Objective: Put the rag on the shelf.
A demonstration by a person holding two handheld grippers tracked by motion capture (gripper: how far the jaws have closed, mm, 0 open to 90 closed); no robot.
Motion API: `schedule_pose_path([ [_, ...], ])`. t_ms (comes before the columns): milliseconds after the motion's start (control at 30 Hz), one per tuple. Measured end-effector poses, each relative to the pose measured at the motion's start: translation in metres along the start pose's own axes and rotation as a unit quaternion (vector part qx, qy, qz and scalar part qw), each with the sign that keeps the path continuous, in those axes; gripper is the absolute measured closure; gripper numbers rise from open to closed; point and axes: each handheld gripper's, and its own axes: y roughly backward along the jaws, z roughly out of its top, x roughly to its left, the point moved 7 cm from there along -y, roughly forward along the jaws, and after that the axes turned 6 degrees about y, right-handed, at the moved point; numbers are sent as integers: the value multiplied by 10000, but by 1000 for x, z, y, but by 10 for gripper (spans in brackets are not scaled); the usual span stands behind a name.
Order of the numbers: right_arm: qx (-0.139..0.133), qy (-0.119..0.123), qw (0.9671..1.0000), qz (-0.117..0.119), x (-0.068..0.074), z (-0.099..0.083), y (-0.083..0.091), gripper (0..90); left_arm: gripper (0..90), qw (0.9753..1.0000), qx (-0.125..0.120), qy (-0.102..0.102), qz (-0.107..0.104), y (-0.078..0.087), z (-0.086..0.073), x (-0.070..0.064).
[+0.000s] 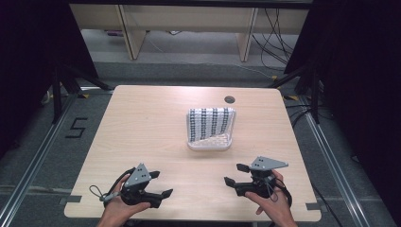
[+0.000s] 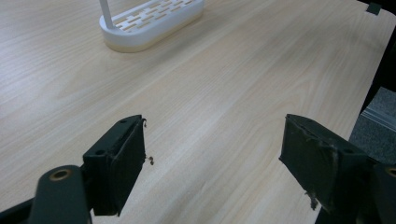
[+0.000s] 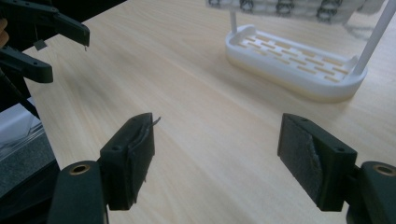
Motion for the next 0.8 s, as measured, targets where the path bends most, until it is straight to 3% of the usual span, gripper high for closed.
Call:
schedule_pose_path([
  [33,30,-49,10000,53,2,-3,0,275,212,10000,-14,-16,33,1,-1,0],
  [67,29,59,10000,67,1,-6,0,261,212,10000,-17,-7,25,1,-3,-1],
  [100,86,-22,9999,85,2,-9,0,259,212,10000,27,-30,10,2,-5,0],
  [300,255,-67,9997,-23,7,-22,1,200,212,9999,112,-11,43,1,-17,-1],
  [333,269,176,9995,-40,4,-24,0,182,212,9998,164,-73,81,2,-20,0],
  [400,433,112,9990,-16,8,-29,-1,181,211,9999,109,-26,73,0,-23,-2],
  [433,472,133,9988,-76,7,-31,-1,180,212,9996,247,-61,85,2,-25,-1],
  [467,516,31,9987,-40,10,-33,-1,178,212,9998,170,-58,74,1,-26,-1],
  [633,591,222,9980,-80,7,-40,-1,177,212,9998,149,-1,99,1,-28,-1],
  [667,621,63,9980,-85,11,-41,-1,177,212,9999,111,39,98,1,-27,-1],
  [700,601,231,9979,-73,9,-41,-1,177,212,9999,94,52,104,1,-27,-1],
  [733,619,235,9978,-78,10,-42,-1,178,212,9996,207,-85,163,2,-28,3],
  [800,608,261,9977,-116,9,-42,-1,178,211,9996,230,-24,141,2,-29,1],
])
